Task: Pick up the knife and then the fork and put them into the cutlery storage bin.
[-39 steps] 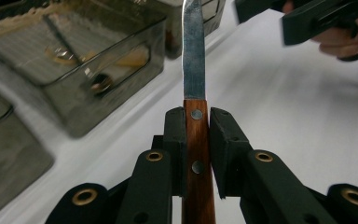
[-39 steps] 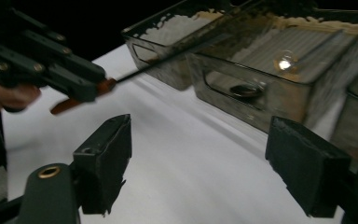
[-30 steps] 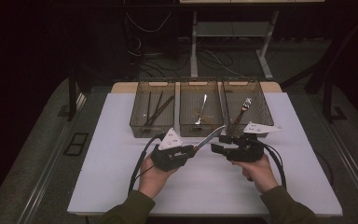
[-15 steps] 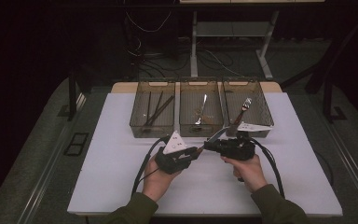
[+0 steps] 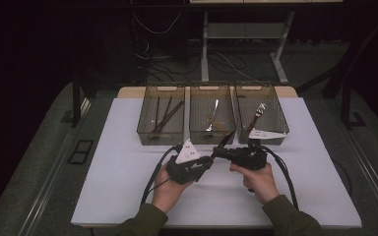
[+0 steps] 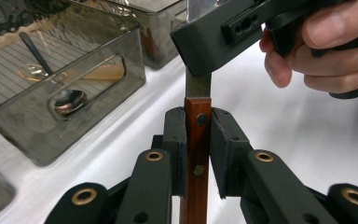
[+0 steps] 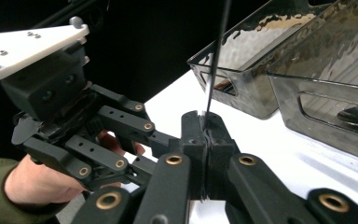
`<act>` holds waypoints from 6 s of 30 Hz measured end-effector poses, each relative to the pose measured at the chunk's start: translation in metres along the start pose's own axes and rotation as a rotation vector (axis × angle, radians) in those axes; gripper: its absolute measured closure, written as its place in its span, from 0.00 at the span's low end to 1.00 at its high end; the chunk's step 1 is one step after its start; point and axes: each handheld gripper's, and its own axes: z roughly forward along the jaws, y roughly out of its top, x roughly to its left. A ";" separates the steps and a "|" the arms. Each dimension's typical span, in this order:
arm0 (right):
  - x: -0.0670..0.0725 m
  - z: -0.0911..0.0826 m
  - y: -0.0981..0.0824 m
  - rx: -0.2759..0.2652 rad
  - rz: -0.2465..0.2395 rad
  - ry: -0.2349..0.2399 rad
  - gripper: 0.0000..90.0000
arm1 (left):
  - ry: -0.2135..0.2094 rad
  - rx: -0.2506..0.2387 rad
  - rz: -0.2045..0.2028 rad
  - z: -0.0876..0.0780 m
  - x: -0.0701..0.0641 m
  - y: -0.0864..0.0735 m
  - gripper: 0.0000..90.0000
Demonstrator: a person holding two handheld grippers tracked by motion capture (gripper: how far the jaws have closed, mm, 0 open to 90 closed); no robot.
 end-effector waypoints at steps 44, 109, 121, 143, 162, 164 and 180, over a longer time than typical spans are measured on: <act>-0.022 -0.157 0.086 -0.087 -0.166 -0.443 1.00 | -0.011 0.005 -0.091 -0.090 0.047 -0.091 0.00; -0.147 -0.068 0.115 0.257 -0.053 -0.684 0.34 | -0.031 0.020 -0.049 -0.084 0.049 -0.089 0.00; -0.121 -0.076 0.102 0.144 -0.119 -0.667 0.16 | -0.037 0.031 -0.040 -0.083 0.048 -0.087 0.00; -0.064 -0.100 0.030 0.077 -0.212 -0.566 0.14 | -0.046 0.032 -0.054 -0.079 0.050 -0.086 0.00; -0.028 -0.102 -0.048 0.121 -0.245 -0.482 0.14 | -0.048 0.030 -0.051 -0.080 0.050 -0.086 0.00; -0.025 -0.102 -0.051 0.118 -0.248 -0.474 0.14 | -0.048 0.033 -0.045 -0.081 0.051 -0.086 0.00; -0.015 -0.100 -0.073 0.172 -0.239 -0.424 0.14 | -0.048 0.030 -0.044 -0.080 0.050 -0.086 0.00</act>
